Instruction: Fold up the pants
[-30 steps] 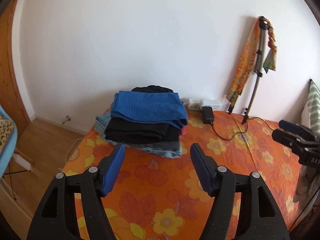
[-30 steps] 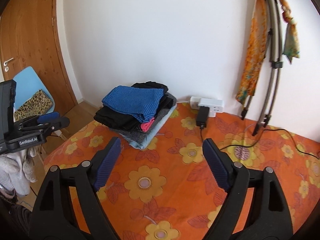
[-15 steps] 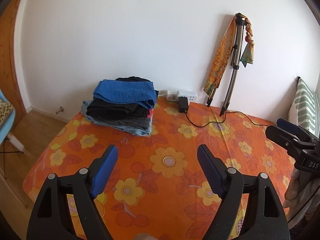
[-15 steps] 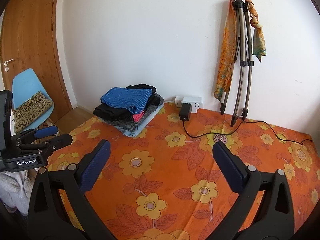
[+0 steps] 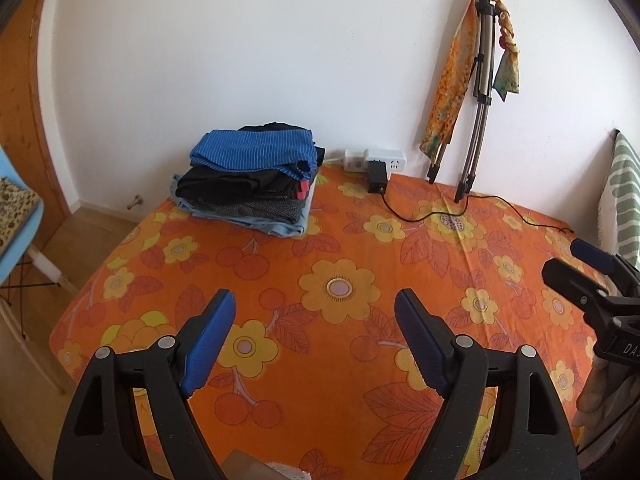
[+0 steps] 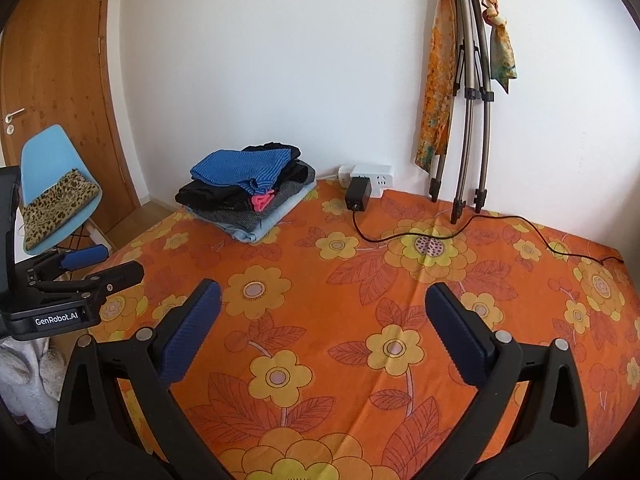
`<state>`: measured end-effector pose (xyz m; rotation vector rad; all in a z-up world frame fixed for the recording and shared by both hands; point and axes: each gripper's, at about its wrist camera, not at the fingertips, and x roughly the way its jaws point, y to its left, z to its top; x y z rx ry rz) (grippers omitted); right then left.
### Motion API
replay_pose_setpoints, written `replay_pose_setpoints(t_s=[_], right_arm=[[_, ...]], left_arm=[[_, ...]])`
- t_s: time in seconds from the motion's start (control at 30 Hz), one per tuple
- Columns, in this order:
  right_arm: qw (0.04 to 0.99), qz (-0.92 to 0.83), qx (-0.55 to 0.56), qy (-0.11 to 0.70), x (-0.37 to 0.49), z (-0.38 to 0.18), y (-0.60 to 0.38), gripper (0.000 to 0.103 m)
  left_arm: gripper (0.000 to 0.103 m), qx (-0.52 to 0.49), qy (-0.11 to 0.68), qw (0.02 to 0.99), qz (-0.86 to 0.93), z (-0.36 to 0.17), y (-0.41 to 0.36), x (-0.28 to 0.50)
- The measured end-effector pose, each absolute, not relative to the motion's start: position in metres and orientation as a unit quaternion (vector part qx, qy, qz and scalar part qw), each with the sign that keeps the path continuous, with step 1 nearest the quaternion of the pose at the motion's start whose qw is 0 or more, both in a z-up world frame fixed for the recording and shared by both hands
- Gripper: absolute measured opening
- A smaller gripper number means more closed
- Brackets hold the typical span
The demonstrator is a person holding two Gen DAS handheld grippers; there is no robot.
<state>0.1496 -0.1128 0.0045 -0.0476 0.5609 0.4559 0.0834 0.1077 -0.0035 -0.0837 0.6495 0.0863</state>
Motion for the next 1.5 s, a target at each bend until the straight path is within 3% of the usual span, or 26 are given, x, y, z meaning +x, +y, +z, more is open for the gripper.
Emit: replay_pose_setpoints(t_s=[1.5], right_arm=[[0.931, 0.205, -0.012, 0.301, 0.164, -0.017, -0.124, 0.103]], left_arm=[[0.082, -0.028, 0.320, 0.944, 0.073, -0.011, 0.116, 0.084]])
